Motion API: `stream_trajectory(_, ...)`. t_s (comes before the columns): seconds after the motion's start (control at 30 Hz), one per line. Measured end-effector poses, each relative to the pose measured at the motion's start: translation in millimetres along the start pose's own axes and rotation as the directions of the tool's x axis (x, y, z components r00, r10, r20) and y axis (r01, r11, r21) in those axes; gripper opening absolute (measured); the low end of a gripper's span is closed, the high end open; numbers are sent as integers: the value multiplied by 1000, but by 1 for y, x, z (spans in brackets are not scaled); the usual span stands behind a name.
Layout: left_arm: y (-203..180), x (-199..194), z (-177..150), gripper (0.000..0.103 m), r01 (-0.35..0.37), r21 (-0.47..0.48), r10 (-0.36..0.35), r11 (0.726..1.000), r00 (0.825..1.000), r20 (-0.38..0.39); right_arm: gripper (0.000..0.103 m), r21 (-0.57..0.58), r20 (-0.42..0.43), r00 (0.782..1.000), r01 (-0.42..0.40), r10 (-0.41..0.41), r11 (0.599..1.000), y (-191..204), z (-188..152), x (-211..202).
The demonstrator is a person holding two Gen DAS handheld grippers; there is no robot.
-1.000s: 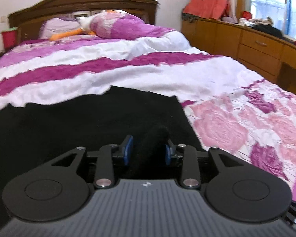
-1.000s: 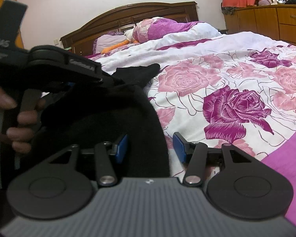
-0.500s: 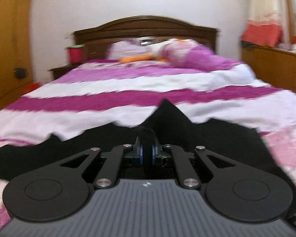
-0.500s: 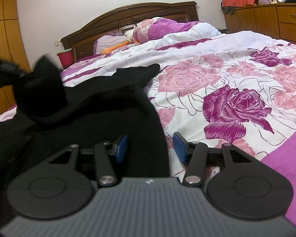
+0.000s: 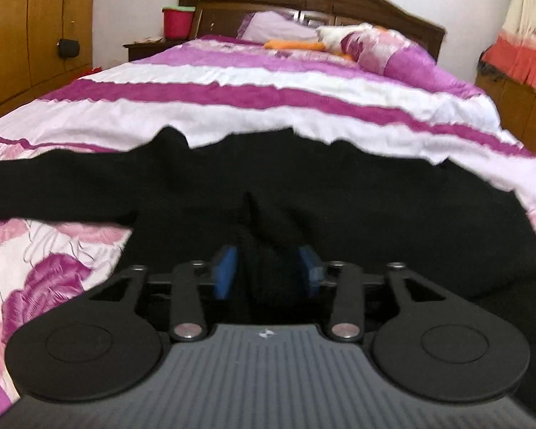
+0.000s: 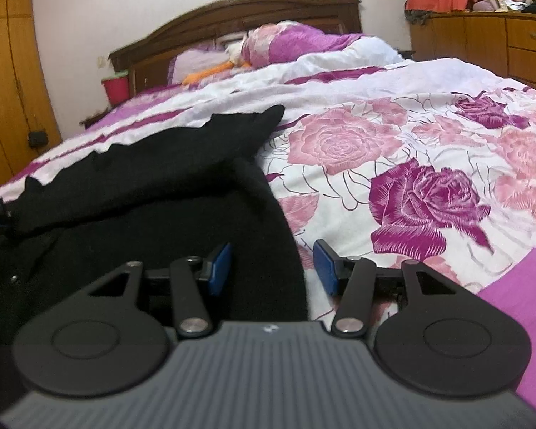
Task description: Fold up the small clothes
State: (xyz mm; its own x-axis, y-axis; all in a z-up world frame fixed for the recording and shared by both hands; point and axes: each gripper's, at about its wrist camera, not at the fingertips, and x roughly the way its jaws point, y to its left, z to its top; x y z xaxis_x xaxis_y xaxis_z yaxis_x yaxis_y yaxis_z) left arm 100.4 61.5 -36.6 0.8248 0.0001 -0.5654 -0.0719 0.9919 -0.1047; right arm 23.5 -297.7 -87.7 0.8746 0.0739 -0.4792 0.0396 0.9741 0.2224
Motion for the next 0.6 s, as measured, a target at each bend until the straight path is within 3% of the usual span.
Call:
stream_trajectory(0.1,11,-7,6,58,37,-5,-37,999,999,33,54,45,-54,998,-41,43,998,-3,19,-9)
stream_trajectory(0.27,21,10,21,59,61,-44,-60,997,998,15,54,64,-21,993,-117,118,991,-1,61,-12)
stream_trajectory(0.43,26,47,24,59,81,-110,-88,991,994,-64,54,26,-36,997,-67,68,997,4,96,39)
stream_trajectory(0.6,21,63,26,58,90,-123,-98,988,993,-60,54,74,-100,995,-19,27,997,-3,115,112)
